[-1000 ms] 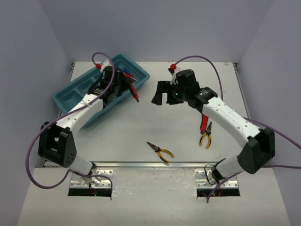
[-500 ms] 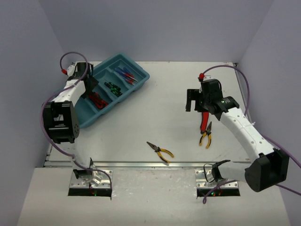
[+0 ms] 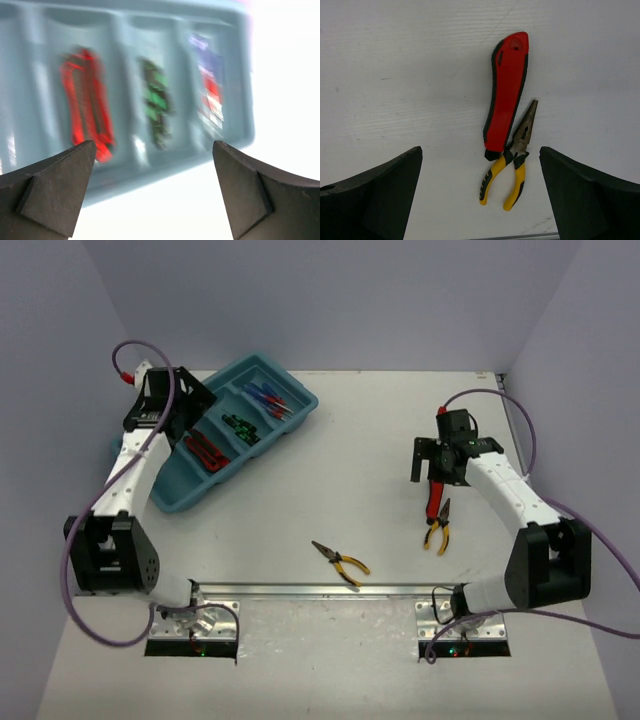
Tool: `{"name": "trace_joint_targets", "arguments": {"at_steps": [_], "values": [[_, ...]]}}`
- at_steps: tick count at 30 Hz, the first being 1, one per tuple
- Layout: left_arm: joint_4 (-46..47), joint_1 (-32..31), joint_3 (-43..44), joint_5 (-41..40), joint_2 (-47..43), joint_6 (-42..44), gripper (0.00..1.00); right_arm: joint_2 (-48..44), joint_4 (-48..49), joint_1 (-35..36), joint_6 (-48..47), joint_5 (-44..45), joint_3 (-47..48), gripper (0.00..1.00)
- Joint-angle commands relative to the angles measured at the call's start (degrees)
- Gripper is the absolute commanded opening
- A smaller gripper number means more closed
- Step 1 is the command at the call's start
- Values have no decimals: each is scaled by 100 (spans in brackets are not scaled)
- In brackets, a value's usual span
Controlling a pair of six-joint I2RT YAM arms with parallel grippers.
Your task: Sort the tools into containers
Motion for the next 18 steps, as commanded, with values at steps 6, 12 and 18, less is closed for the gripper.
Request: {"name": "trace_joint_targets", "arguments": {"at_steps": [6, 12, 18], "values": [[813, -1259, -1110, 1130, -1805, 273, 100, 829, 257, -166, -73, -31, 366, 77], [750, -1316, -1354, 1300, -1863, 556, 100, 1409, 313, -296, 118, 18, 418, 64], [821, -1319, -1554, 1602, -1847, 642, 100, 1855, 751, -548, 85, -95, 181, 58]]}}
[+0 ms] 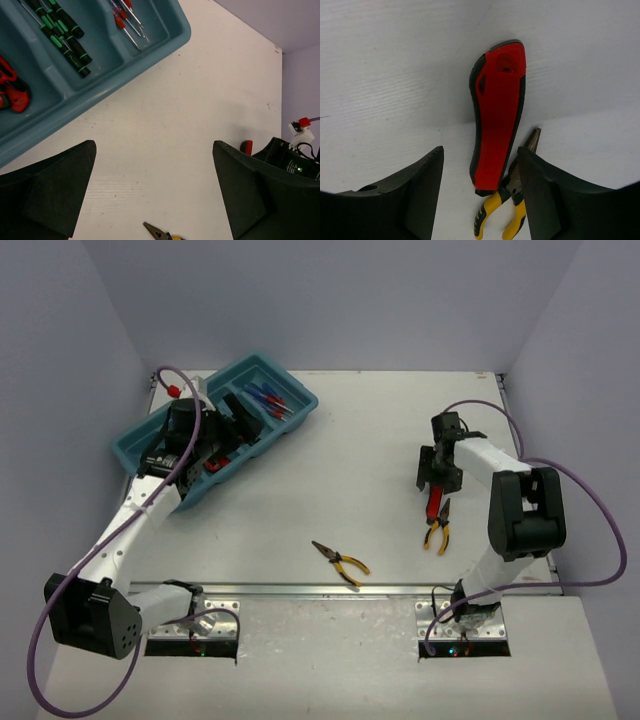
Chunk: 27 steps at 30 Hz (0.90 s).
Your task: Sort the tools into containers
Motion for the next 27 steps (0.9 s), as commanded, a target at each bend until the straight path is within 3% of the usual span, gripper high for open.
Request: {"name": "trace_joint_targets", "arguments": {"at_steps": [1, 9, 15, 20, 24, 27], "values": [[275, -28, -108, 340, -58, 178, 100, 293, 482, -167, 31, -67, -48, 55], [512, -48, -278, 525, 38, 117, 100, 734, 904, -167, 117, -464, -300, 34], [1128, -232, -604, 835, 143, -137, 100, 252, 1251, 352, 49, -1149, -558, 1], [2716, -631, -1372, 1317, 190, -813, 100, -831, 1680, 1455, 42, -1486, -586, 0], [3823, -1306, -1733, 985, 212, -1345, 100, -1448, 2043, 2227, 267, -2223, -408, 0], [4022, -1539, -1699, 806, 387, -1461, 99, -1572, 2313, 2708, 460, -2436, -185, 0]]}}
